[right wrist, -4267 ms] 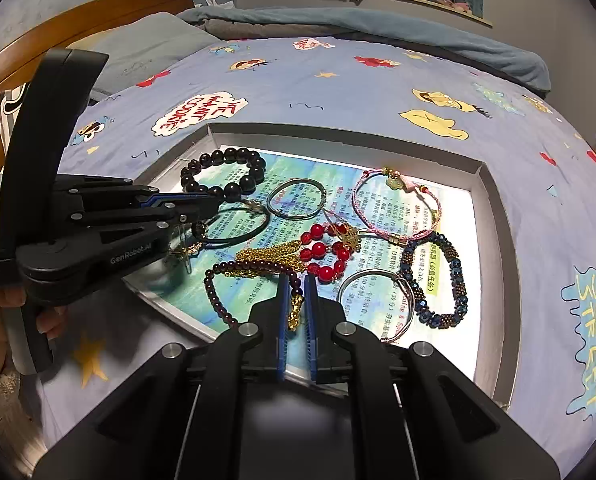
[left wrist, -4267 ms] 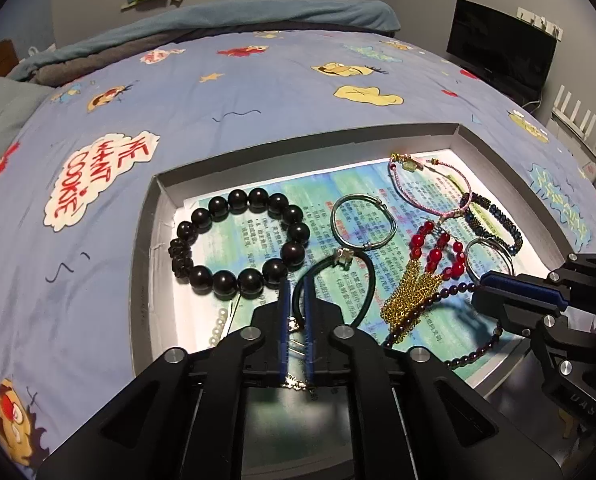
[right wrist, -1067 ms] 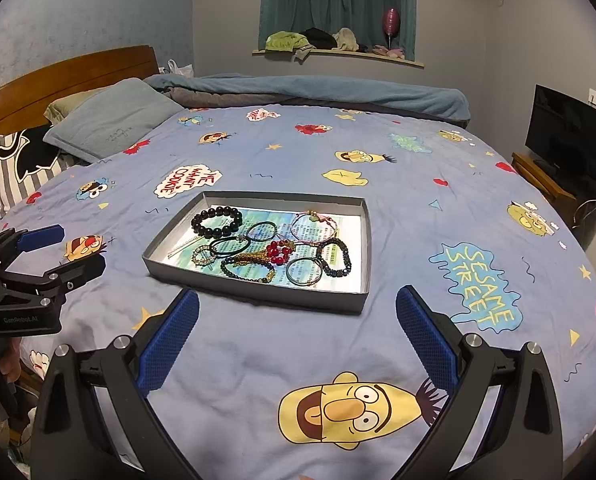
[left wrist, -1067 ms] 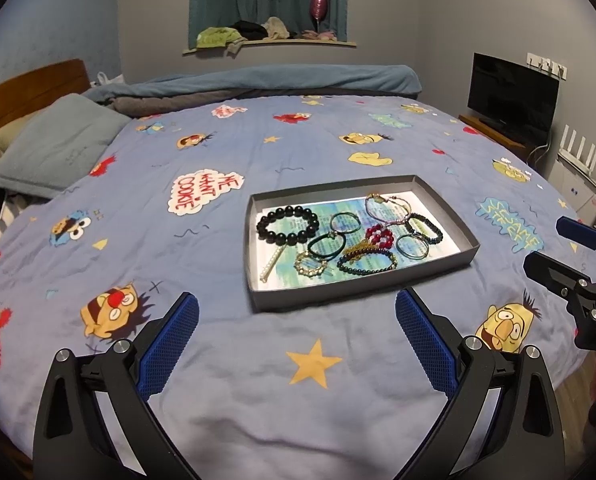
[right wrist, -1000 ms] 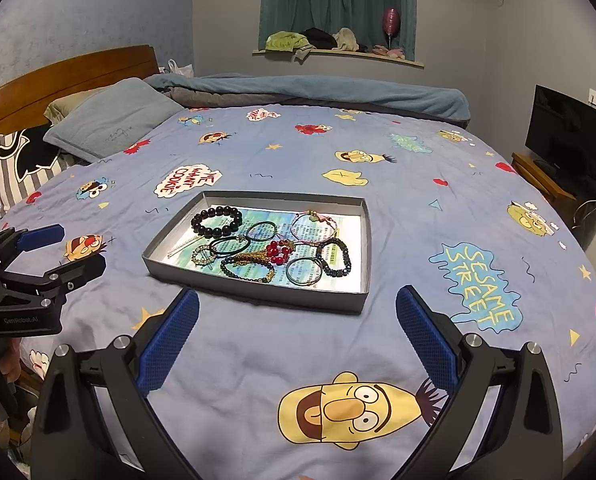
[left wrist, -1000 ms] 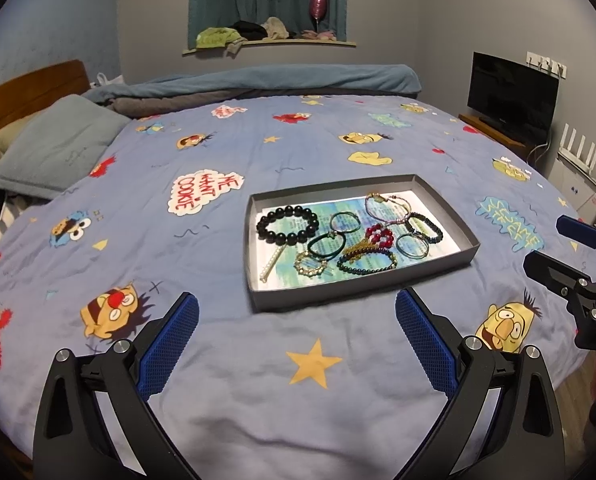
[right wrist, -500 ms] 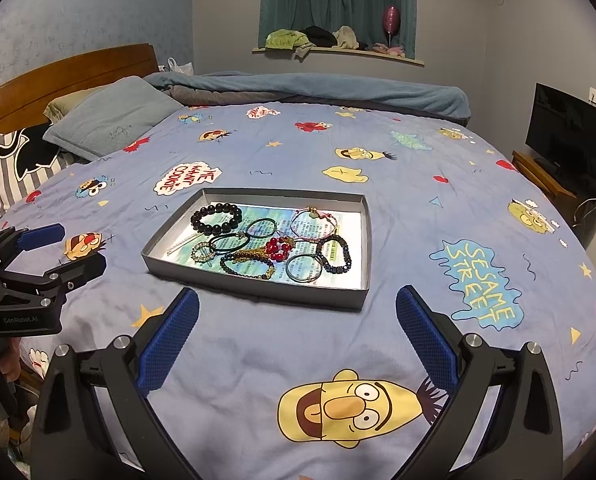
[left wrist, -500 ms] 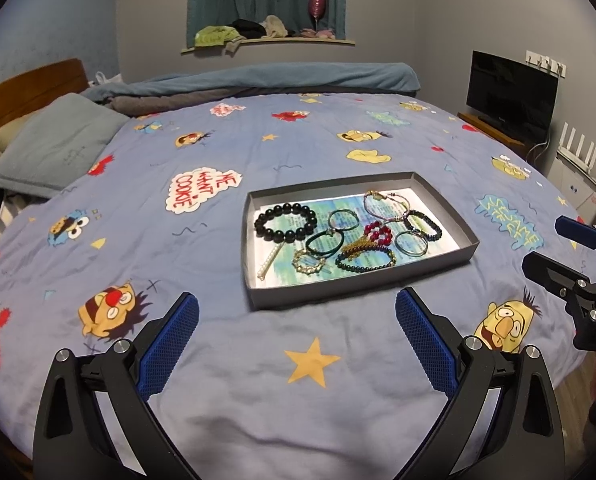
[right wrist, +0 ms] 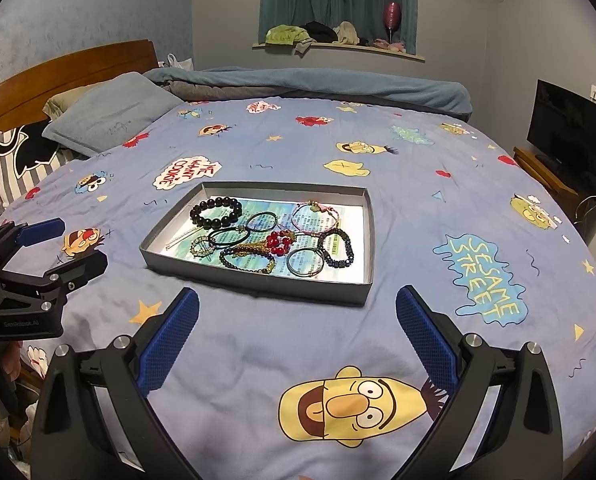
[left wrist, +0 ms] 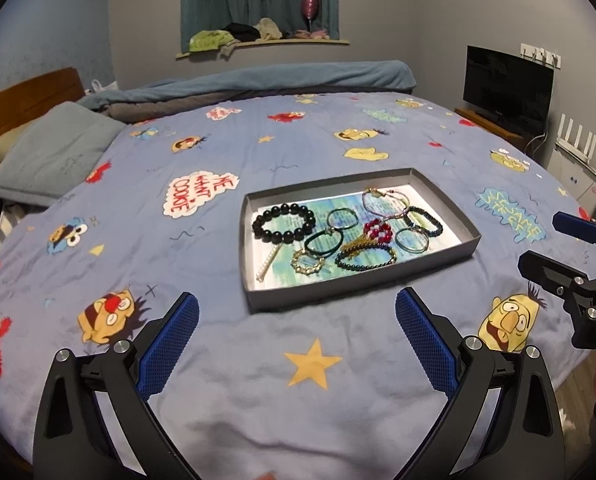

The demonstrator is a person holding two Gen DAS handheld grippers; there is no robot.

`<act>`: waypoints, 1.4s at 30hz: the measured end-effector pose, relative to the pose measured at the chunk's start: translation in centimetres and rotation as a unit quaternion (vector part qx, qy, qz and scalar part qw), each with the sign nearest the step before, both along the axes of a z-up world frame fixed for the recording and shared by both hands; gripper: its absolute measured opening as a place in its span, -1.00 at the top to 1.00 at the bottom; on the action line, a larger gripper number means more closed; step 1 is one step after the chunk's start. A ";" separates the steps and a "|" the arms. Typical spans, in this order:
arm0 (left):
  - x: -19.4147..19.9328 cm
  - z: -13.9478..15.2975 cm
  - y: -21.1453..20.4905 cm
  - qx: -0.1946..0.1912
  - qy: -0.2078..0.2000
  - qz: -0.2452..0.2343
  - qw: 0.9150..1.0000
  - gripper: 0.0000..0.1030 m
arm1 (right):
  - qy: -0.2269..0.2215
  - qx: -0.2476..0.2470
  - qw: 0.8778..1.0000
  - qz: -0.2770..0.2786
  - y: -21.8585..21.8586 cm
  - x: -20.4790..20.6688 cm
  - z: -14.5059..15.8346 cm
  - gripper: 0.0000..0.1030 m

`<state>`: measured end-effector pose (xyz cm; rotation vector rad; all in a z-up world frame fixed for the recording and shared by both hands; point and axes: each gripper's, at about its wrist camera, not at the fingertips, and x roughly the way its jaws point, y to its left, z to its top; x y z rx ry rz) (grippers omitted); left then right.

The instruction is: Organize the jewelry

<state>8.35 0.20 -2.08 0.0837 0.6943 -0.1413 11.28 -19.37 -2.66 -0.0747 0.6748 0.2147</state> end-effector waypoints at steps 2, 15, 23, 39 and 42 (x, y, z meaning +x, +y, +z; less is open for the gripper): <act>0.4 -0.3 0.3 -0.005 0.005 0.001 1.000 -0.90 | 0.003 -0.002 1.000 -0.001 0.0 0.2 -0.4 -0.89; 10.8 -7.1 10.8 0.041 0.038 0.109 0.992 -0.90 | 0.046 0.018 0.988 -0.149 -10.8 9.8 -6.9 -0.89; 18.6 -13.2 18.9 -0.020 0.137 0.169 0.976 -0.90 | 0.053 0.011 0.957 -0.284 -20.6 15.1 -11.1 -0.89; 17.9 -13.8 18.5 -0.009 0.126 0.168 0.978 -0.91 | 0.043 -0.026 0.954 -0.294 -19.8 16.0 -13.1 -0.91; 18.0 -13.8 18.5 -0.009 0.126 0.168 0.978 -0.91 | 0.042 -0.018 0.955 -0.293 -19.9 15.9 -13.1 -0.91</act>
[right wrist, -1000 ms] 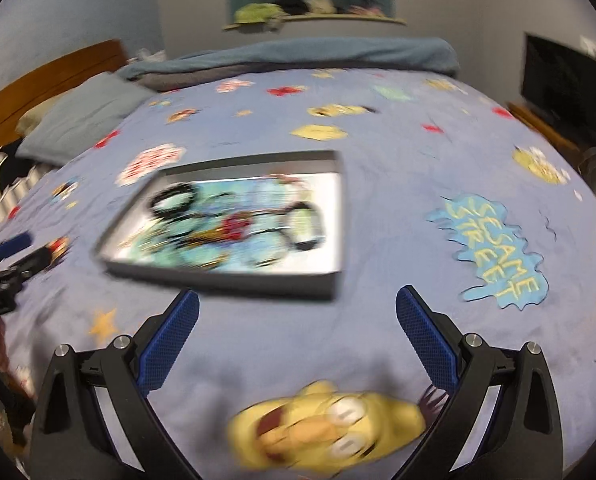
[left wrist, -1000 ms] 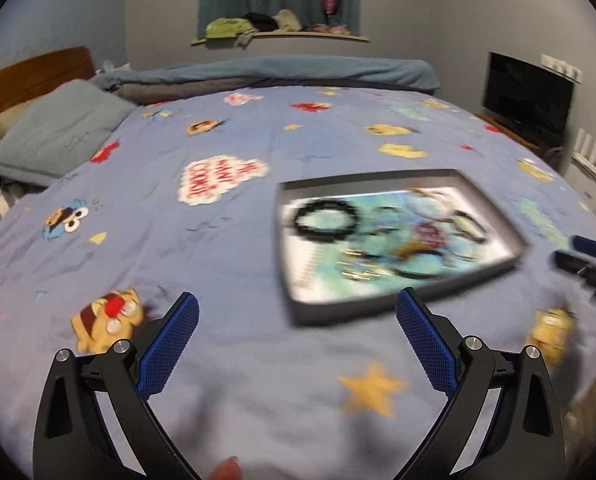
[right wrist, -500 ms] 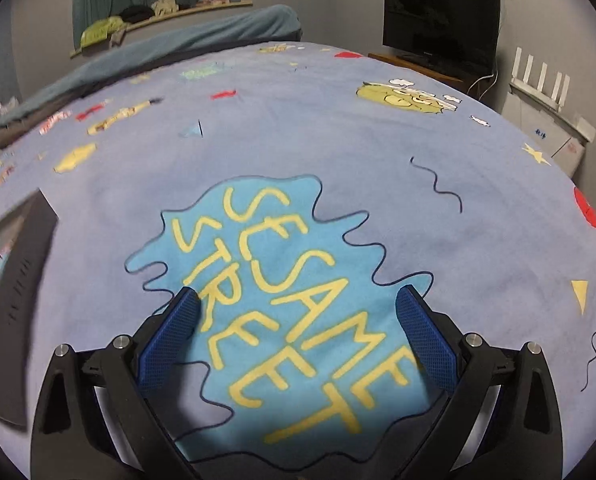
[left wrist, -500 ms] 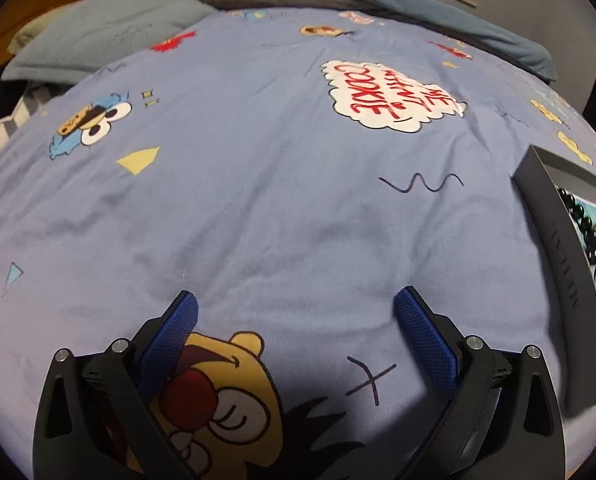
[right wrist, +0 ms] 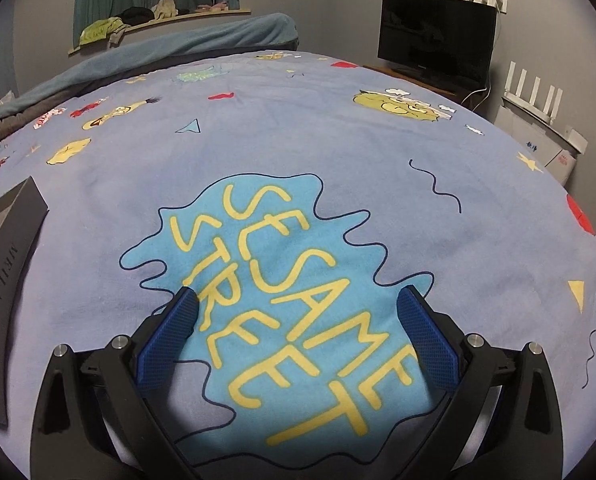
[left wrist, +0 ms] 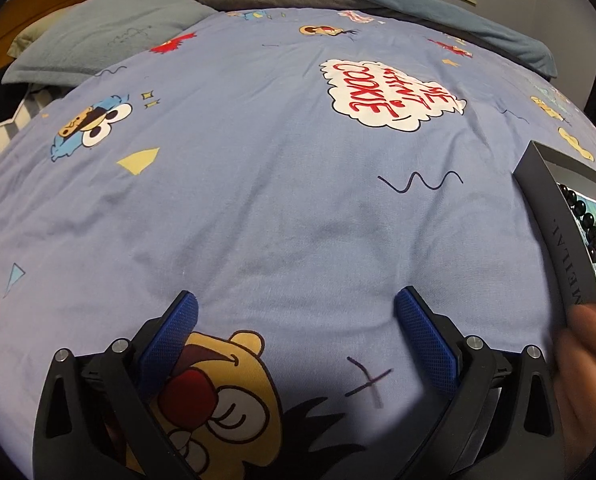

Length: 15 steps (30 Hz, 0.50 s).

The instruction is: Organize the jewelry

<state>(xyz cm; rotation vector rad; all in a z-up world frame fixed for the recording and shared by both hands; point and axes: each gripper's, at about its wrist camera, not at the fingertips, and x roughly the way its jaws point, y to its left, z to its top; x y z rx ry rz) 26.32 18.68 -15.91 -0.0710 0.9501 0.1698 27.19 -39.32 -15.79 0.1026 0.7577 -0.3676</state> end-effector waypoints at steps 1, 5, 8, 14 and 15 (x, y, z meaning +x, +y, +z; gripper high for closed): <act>0.0 0.0 -0.1 0.001 0.001 0.000 1.000 -0.91 | 0.000 0.000 1.000 0.000 0.0 0.0 0.0 -0.91; 0.1 0.0 -0.2 0.002 0.001 0.000 1.000 -0.91 | 0.000 0.000 1.000 0.000 0.0 0.0 0.0 -0.91; 0.1 0.0 -0.2 0.002 0.001 0.000 1.000 -0.91 | 0.001 -0.004 1.000 -0.001 0.0 0.0 -0.1 -0.91; 0.1 -0.1 -0.2 0.002 0.001 0.000 1.000 -0.91 | -0.001 -0.002 1.000 -0.001 -0.1 -0.2 0.0 -0.91; 0.1 0.0 -0.1 0.002 0.001 0.000 1.000 -0.91 | 0.000 -0.004 1.000 -0.001 -0.1 -0.1 0.0 -0.91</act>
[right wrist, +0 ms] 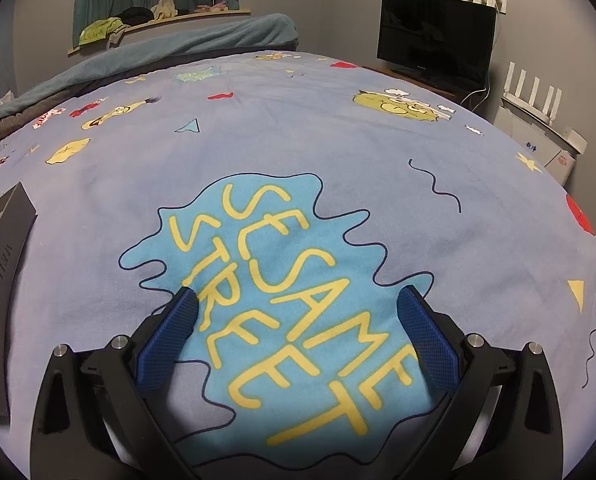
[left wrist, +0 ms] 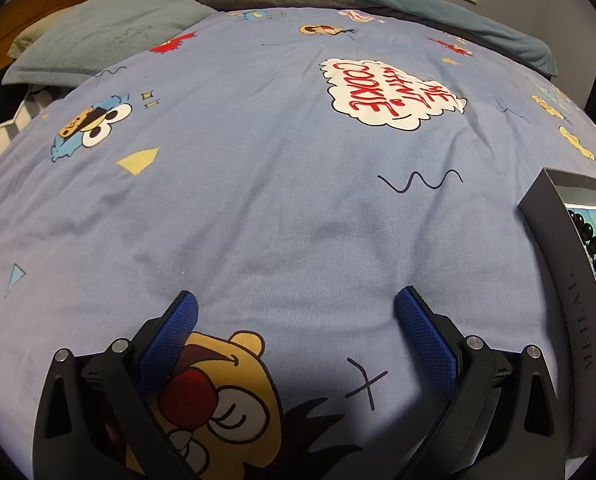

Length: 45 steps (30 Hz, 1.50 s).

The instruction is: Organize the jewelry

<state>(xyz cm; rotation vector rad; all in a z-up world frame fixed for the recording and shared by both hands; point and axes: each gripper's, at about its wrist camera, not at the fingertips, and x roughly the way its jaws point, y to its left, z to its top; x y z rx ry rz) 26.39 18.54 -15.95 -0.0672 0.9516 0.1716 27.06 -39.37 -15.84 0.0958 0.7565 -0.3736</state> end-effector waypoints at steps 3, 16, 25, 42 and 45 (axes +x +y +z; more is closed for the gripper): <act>0.0 0.0 0.0 0.000 0.000 0.000 1.000 -0.91 | 0.003 -0.007 1.000 -0.001 0.1 0.1 0.0 -0.91; -2.6 2.1 -1.2 0.018 -0.013 0.024 0.999 -0.91 | 0.006 0.034 0.997 0.076 5.6 -3.7 3.7 -0.89; -11.4 10.7 -9.8 0.021 -0.087 -0.020 0.996 -0.91 | -0.030 0.010 0.975 0.221 14.4 -9.6 9.2 -0.89; -15.7 12.9 -19.5 0.008 -0.085 -0.076 0.993 -0.91 | -0.044 0.016 0.954 0.296 18.8 -13.5 12.5 -0.89; -15.8 12.8 -19.7 0.008 -0.087 -0.085 0.993 -0.91 | -0.044 0.015 0.954 0.297 18.9 -13.5 12.5 -0.89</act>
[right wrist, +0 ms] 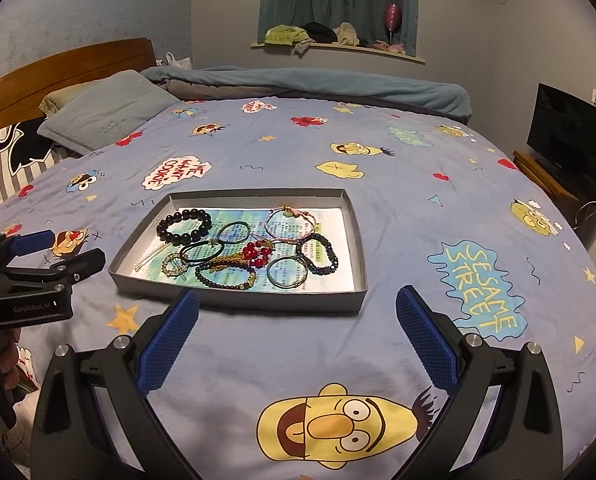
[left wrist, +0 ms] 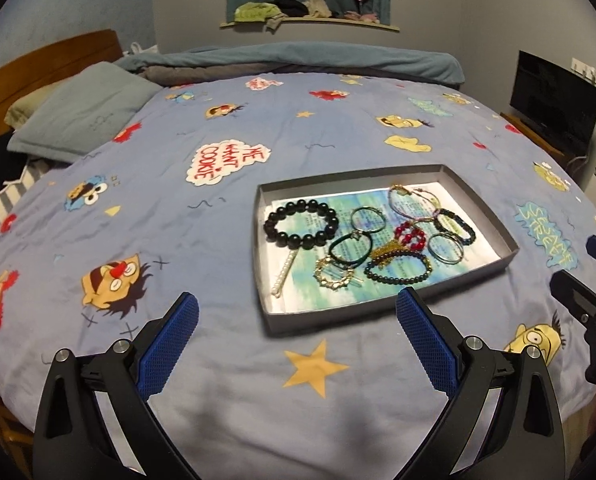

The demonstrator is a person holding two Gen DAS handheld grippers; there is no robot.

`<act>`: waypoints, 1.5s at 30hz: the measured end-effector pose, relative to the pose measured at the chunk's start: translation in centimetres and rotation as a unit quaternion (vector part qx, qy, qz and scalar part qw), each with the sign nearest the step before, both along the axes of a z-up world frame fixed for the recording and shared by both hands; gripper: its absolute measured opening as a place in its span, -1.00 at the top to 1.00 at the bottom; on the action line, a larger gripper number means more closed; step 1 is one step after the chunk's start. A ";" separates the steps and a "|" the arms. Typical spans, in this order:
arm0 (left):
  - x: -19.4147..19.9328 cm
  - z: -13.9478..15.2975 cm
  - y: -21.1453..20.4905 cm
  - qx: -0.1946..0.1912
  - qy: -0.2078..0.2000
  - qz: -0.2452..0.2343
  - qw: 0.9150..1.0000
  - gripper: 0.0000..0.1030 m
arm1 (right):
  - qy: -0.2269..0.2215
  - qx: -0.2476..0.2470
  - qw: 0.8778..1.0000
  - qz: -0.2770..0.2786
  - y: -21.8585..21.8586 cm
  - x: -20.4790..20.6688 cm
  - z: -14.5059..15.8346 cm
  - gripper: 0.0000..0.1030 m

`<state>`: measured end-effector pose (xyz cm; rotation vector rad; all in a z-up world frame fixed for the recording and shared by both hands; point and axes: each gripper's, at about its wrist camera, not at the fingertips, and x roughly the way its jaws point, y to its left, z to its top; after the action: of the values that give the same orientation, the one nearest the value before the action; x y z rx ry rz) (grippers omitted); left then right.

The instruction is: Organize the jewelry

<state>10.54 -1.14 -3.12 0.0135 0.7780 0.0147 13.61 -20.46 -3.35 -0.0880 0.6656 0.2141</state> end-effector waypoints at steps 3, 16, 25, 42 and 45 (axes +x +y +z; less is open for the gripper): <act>-0.2 0.2 -0.1 0.003 -0.007 -0.006 1.000 -0.91 | 0.000 0.001 1.000 0.001 0.0 0.0 -0.1 -0.89; -0.1 0.2 -0.3 0.005 -0.002 -0.011 1.000 -0.91 | -0.002 -0.003 1.000 0.002 0.3 -0.3 0.1 -0.89; -0.2 0.1 -0.2 0.010 -0.001 -0.008 1.000 -0.91 | -0.002 -0.002 1.000 0.000 0.1 -0.4 0.1 -0.89; -0.1 0.0 0.0 0.009 0.001 -0.007 1.000 -0.91 | -0.003 -0.003 1.000 0.000 0.0 -0.4 0.0 -0.89; -0.1 0.0 -0.1 0.011 0.000 -0.007 1.000 -0.91 | -0.002 -0.003 1.000 0.000 -0.1 -0.4 0.0 -0.89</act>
<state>10.39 -1.20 -3.11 0.0392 0.7785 0.0106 13.21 -20.57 -3.35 -0.0946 0.6615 0.2121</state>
